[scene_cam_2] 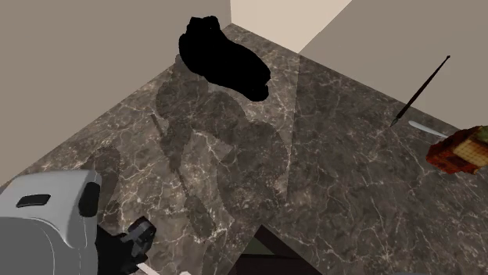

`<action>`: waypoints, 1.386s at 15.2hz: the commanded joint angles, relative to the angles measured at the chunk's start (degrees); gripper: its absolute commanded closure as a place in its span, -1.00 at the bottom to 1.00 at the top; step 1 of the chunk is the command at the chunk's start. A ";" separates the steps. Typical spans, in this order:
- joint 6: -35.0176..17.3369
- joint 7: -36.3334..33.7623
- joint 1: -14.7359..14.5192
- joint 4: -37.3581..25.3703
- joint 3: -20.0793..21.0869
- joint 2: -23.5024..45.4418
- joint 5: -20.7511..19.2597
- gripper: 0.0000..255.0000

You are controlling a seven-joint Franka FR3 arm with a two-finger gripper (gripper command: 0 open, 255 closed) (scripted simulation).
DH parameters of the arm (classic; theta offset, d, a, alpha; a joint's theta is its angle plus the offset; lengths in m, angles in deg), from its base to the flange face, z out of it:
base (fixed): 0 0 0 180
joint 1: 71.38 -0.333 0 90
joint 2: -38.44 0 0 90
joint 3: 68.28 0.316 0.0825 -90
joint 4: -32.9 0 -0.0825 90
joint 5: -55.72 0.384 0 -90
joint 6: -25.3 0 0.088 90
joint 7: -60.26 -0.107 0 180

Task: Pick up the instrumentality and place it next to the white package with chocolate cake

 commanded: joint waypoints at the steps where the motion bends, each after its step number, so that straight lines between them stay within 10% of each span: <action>1: 1.20 -2.77 -1.68 0.50 2.14 -1.99 1.69 1.00; 21: -8.51 -10.04 -7.37 9.82 12.21 -2.57 9.91 1.00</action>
